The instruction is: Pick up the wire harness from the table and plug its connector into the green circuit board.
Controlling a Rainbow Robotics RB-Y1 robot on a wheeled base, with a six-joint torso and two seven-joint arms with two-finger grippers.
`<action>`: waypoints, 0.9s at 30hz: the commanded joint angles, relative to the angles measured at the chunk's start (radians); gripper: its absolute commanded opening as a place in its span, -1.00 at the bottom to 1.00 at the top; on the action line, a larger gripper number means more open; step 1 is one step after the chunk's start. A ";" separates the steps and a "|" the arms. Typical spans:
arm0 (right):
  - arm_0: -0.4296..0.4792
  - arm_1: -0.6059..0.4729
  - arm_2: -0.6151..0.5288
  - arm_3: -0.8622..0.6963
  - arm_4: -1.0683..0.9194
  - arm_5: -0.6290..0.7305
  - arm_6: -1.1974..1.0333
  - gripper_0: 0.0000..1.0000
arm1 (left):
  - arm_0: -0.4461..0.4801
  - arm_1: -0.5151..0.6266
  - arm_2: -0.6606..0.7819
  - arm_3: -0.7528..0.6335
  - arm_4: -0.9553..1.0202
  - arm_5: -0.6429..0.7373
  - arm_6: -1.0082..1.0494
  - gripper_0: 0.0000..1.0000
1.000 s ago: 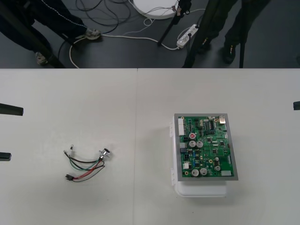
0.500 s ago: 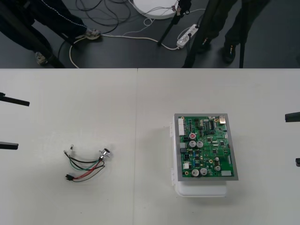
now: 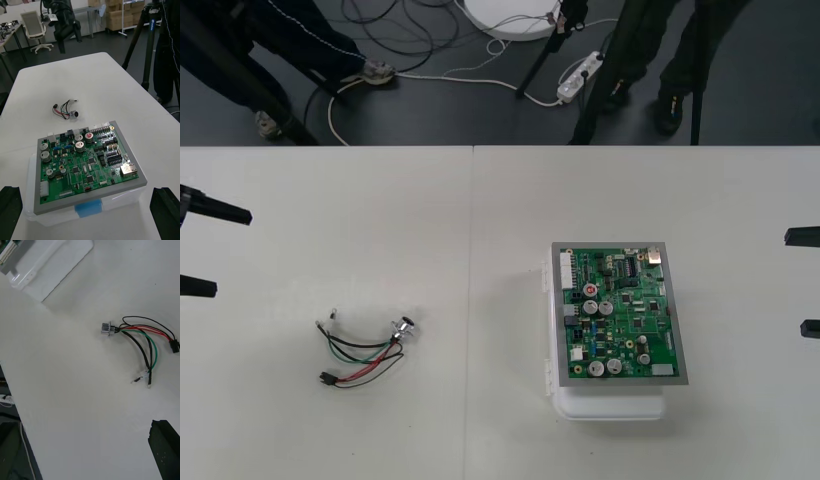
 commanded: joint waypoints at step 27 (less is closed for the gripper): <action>-0.193 -0.123 0.563 0.184 -0.423 0.034 0.457 1.00 | -0.143 -0.060 -0.339 0.018 -0.100 0.174 -0.816 1.00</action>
